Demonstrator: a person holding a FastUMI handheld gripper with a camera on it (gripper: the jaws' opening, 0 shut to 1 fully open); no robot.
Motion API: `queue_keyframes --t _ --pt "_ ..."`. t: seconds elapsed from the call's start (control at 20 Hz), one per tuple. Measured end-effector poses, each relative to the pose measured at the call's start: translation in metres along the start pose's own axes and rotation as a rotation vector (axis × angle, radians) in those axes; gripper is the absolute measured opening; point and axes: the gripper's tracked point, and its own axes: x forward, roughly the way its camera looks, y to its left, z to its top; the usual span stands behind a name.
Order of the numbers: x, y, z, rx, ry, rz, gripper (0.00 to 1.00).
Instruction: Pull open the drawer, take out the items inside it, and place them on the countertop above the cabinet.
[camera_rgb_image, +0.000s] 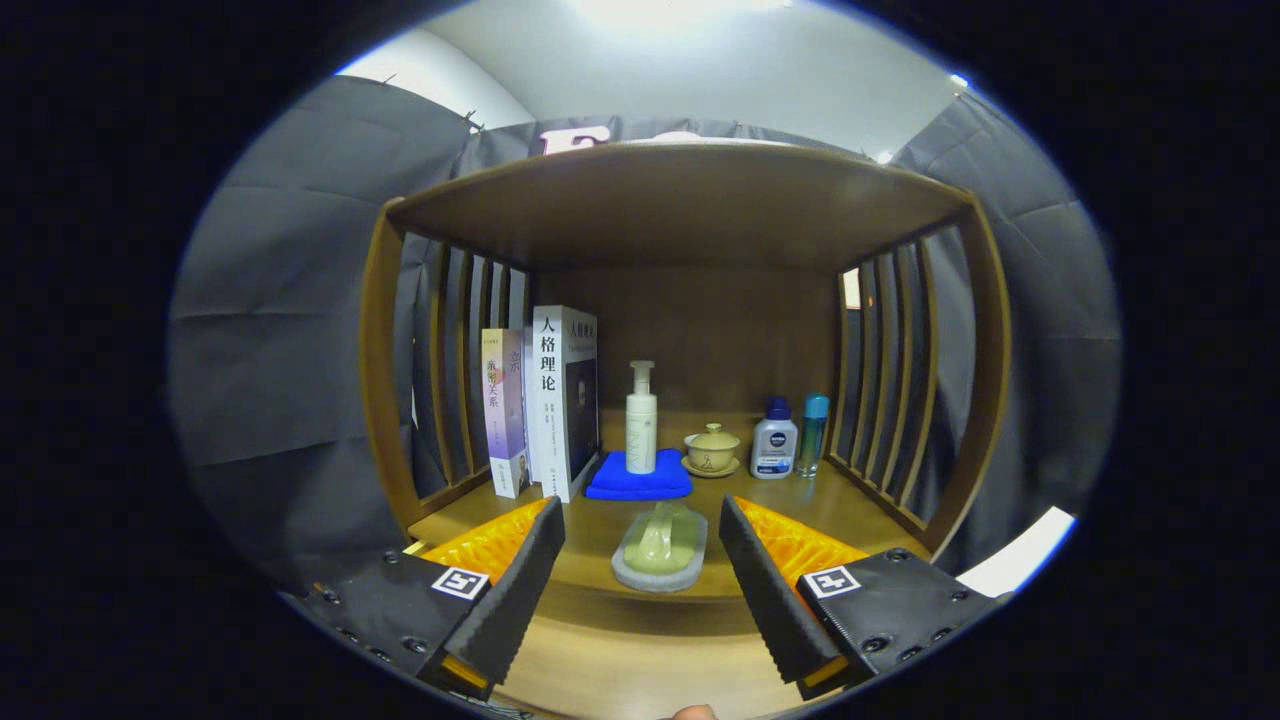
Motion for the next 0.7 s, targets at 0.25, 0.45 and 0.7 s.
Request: queue_keyframes --t 0.25,0.45,0.7 --pt "-0.055 0.003 -0.020 -0.019 -0.079 -0.032 0.98" --pt "-0.085 0.005 -0.042 -0.014 -0.138 -0.071 0.98" --pt "-0.105 0.001 -0.078 -0.003 -0.137 -0.083 0.98"
